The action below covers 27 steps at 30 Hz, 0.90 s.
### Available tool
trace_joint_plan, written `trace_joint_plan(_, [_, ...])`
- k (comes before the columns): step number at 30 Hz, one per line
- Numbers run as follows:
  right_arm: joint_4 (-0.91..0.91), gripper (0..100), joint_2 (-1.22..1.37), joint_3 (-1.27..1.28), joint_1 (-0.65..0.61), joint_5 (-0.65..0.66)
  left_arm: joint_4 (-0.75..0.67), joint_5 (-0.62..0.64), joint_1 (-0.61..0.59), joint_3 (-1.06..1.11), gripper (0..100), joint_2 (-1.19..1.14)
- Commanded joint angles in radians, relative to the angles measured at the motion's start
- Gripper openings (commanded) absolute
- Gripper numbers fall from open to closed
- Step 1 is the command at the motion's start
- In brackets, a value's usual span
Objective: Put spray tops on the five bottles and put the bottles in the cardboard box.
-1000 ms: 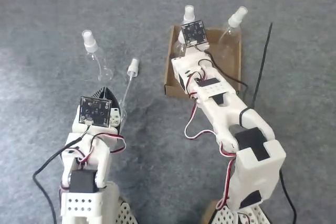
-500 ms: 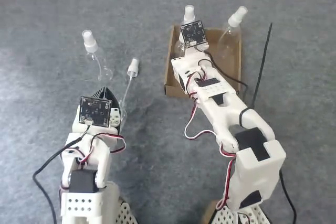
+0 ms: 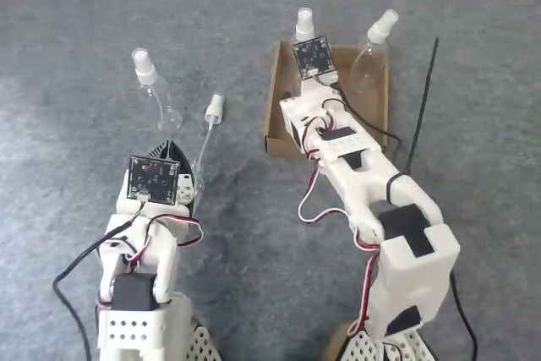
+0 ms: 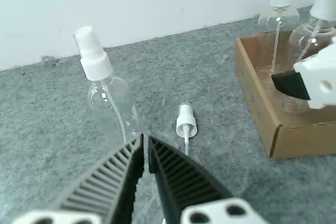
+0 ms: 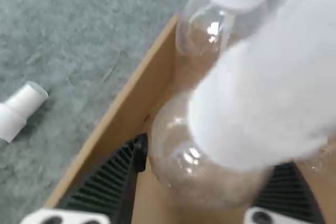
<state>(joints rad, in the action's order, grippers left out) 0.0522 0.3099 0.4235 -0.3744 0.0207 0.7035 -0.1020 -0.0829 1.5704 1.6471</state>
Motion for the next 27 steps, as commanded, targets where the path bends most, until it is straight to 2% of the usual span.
trace_joint_plan(1, [0.005,29.0,-0.028,-0.006,-0.012,0.015,-0.029,-0.005,-0.003,-0.01,1,0.0])
trace_joint_plan(8, [0.013,29.0,-0.059,-0.003,-0.012,0.017,-0.029,-0.005,-0.003,-0.01,1,0.0])
trace_joint_plan(17, [0.028,29.0,-0.277,0.095,-0.008,0.015,-0.029,-0.006,-0.003,-0.01,1,0.0])
trace_joint_plan(27, [0.312,28.9,-0.679,0.187,-0.031,0.009,-0.029,-0.005,-0.003,-0.012,1,-0.005])
